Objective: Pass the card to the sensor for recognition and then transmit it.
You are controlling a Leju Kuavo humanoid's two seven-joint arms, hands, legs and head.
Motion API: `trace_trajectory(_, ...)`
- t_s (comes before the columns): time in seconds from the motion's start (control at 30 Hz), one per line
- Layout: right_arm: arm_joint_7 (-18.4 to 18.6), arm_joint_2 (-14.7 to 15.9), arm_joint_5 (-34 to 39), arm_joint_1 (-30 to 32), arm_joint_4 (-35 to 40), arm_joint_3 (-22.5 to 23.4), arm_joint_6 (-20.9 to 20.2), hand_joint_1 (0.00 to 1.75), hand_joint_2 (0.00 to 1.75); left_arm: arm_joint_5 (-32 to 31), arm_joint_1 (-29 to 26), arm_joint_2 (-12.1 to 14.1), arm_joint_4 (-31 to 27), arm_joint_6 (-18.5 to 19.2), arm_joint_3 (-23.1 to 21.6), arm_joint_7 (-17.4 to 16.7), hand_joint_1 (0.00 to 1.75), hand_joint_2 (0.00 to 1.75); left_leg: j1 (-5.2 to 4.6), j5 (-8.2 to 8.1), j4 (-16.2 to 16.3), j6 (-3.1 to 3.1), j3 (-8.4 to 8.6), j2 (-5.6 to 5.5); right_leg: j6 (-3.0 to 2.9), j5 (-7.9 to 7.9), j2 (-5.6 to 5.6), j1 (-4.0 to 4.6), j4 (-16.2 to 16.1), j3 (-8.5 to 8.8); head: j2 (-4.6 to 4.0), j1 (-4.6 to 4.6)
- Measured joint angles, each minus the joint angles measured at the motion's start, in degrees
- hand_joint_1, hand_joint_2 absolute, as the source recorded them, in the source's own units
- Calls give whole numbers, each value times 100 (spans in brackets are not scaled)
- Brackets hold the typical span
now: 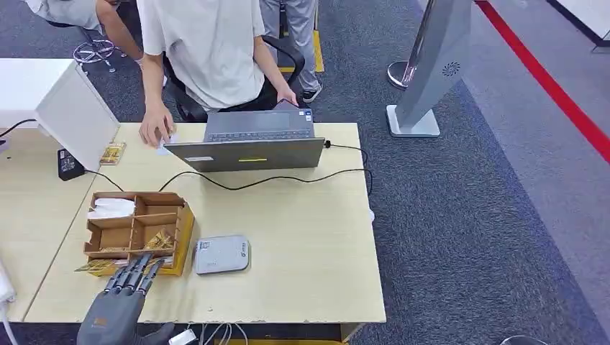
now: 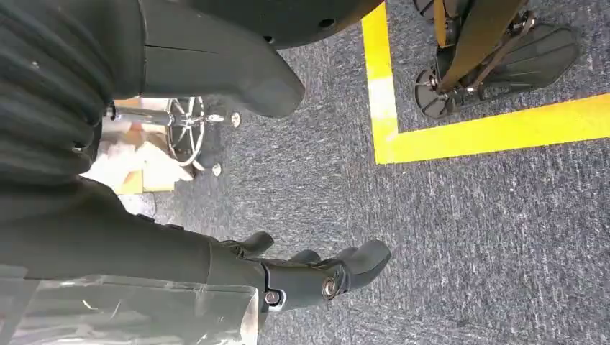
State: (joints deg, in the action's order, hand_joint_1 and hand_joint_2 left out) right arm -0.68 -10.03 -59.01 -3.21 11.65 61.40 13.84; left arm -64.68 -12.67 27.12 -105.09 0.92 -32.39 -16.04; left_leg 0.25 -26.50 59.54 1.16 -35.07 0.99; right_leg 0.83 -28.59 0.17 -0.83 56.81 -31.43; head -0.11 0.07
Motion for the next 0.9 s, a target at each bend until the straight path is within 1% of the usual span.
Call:
trace_trajectory(0.17,0,0,0,0,0,0,6,0,175,0,0,-22,112,0,4,-2,0,175,0,0,0,0,0,0,0,0,0,0,0,0,0,0)
trace_trajectory(0.47,44,0,-83,0,0,0,15,0,175,-144,-3,-114,252,-33,133,-256,0,175,0,0,0,0,0,0,0,0,0,0,0,0,0,0)
trace_trajectory(0.6,57,0,-83,1,0,2,17,0,175,-345,-9,-225,267,-66,245,-345,0,175,0,0,0,0,0,0,0,0,0,0,0,1,0,0)
trace_trajectory(0.9,61,0,-83,1,0,17,50,0,175,-761,-9,-516,269,-105,448,-365,0,175,-1,0,0,0,1,0,0,0,0,0,0,0,0,0)
